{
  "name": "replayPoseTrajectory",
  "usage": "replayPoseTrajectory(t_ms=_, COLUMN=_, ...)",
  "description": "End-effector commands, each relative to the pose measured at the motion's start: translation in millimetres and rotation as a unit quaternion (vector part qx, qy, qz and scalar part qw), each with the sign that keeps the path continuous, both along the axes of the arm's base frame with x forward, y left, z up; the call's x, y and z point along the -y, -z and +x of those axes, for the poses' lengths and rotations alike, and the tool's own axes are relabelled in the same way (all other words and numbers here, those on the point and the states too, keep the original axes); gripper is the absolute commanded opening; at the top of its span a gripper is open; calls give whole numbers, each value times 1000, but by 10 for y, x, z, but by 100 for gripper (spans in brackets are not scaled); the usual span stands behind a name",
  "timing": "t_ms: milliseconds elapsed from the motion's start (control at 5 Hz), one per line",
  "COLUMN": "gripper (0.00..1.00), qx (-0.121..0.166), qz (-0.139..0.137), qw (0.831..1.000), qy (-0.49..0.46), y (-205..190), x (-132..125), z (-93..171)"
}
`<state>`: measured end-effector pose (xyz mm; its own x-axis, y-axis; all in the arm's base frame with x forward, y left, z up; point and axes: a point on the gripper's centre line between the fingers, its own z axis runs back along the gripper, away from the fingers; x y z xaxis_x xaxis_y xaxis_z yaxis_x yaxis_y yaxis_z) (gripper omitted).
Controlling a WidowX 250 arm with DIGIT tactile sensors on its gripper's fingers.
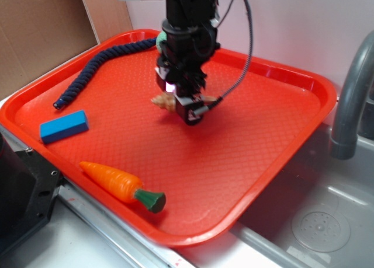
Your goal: Grab the shell.
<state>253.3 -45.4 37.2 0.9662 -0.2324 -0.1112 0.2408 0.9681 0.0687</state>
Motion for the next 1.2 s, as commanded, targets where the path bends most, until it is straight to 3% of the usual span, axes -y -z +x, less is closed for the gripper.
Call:
replayPoseTrajectory(t_ms=0, gripper=0, qx=42, qz=-36, qw=989, qy=-134, y=-1067, x=-160, z=-30)
replayPoseTrajectory(t_ms=200, gripper=0, qx=61, qz=-58, qw=985, qy=-150, y=-1313, x=-257, z=-230)
replayPoseTrajectory(t_ms=400, gripper=0, qx=98, qz=-61, qw=979, qy=-170, y=-1452, x=-377, z=-500)
replayPoseTrajectory(t_ms=600, gripper=0, qx=106, qz=-62, qw=979, qy=-161, y=-1446, x=-385, z=-592)
replayPoseTrajectory(t_ms=800, gripper=0, qx=133, qz=-3, qw=982, qy=-137, y=-1407, x=-288, z=-508)
replayPoseTrajectory(t_ms=1000, gripper=100, qx=133, qz=-3, qw=982, qy=-137, y=-1407, x=-288, z=-508)
